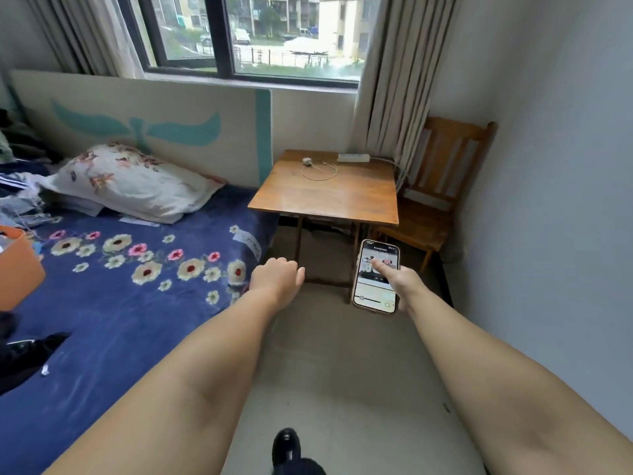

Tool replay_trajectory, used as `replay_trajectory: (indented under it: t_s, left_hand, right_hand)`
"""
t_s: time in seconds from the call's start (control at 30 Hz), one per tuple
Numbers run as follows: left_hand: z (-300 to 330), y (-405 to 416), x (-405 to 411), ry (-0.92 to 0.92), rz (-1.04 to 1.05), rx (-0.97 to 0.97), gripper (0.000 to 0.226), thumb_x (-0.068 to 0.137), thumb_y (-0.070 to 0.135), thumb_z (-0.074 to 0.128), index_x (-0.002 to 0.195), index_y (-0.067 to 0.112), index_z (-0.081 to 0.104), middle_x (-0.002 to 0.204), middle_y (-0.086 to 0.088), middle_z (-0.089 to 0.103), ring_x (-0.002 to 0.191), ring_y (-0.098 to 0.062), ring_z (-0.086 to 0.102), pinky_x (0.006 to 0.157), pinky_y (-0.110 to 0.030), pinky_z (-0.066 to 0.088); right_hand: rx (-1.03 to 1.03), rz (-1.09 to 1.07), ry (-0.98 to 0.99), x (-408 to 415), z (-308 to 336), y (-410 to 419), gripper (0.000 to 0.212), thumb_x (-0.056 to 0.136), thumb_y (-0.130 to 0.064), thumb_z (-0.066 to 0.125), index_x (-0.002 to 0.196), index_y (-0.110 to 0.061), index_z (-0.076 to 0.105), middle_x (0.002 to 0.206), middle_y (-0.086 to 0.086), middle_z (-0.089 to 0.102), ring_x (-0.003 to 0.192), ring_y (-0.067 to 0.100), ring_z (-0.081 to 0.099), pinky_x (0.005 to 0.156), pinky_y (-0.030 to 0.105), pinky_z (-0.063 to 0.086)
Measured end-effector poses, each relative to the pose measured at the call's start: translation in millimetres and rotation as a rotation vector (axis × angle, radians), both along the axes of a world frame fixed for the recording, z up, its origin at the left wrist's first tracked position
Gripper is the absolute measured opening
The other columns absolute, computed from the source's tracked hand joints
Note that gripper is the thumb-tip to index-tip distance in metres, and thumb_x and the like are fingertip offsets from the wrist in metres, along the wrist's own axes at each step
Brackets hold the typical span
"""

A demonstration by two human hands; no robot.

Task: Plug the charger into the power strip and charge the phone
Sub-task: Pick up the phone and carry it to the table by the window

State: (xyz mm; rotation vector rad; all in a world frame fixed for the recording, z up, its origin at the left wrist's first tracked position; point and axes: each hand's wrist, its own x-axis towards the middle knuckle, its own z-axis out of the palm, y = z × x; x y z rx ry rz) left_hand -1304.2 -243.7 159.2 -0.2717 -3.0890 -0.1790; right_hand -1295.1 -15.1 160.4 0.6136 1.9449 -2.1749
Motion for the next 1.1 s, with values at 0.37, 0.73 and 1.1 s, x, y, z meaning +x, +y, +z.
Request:
replay_trajectory:
  t_s: [0.37,0.73,1.1]
  left_hand:
    - [25.7,-6.1,-278.9,0.052,-0.071,0.04,0.041,0.096,0.037,0.03,0.094,0.01,0.06,0.1,-0.013,0.064,0.087,-0.032,0.058,0.068,-0.038,0.044]
    - [4.8,20.6,-490.7,0.005,-0.039,0.022,0.041,0.096,0.036,0.03,0.091,0.011,0.061,0.101,-0.011,0.063,0.09,-0.03,0.057,0.068,-0.034,0.04]
    - [-22.2,74.0,-681.0,-0.049,0.001,0.037,0.04,0.096,0.036,0.031,0.086,0.01,0.06,0.099,-0.012,0.064,0.092,-0.032,0.056,0.073,-0.038,0.045]
  right_hand:
    - [-0.103,-0.002,-0.047,-264.2,17.5,-7.7,0.033,0.086,-0.028,0.066,0.111,-0.01,0.056,0.093,0.013,0.068,0.078,0.03,0.068,0.053,0.033,0.059]
    - [-0.129,-0.007,-0.066,-486.4,1.2,17.2,0.045,0.084,-0.026,0.069,0.121,-0.008,0.051,0.097,0.019,0.067,0.075,0.033,0.068,0.064,0.042,0.059]
    - [-0.091,0.021,-0.148,-693.4,-10.5,64.6,0.031,0.086,-0.022,0.067,0.11,-0.01,0.053,0.087,0.016,0.065,0.071,0.033,0.065,0.058,0.044,0.058]
